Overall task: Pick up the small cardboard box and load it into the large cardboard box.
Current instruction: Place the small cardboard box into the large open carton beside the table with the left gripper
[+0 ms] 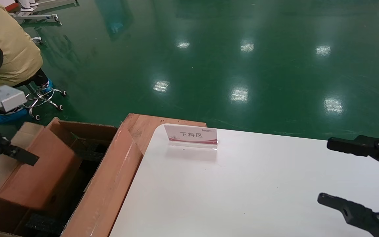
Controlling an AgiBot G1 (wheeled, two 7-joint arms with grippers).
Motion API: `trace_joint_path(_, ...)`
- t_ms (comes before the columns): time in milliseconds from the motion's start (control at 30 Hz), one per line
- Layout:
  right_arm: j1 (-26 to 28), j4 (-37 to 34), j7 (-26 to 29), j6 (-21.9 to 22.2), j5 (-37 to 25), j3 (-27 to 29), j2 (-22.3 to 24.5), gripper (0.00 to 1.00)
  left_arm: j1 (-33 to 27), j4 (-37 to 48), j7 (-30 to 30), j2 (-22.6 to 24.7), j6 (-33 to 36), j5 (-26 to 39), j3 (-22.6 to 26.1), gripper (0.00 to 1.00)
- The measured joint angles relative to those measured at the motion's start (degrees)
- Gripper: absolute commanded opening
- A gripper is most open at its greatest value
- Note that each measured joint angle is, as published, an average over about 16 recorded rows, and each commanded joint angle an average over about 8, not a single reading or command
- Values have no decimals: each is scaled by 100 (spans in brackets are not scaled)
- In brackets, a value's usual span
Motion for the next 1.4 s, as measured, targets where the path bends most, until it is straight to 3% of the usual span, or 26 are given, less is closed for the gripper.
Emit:
trace_joint_path(767,2,0,-4,3,5,-8,3,100,697,435,430,-98,-374,51,96,0)
trace_joint_path(1400,3,0,-7,6,9,-14,6,100,1503,1722,1297,429,-864,-211,85,0)
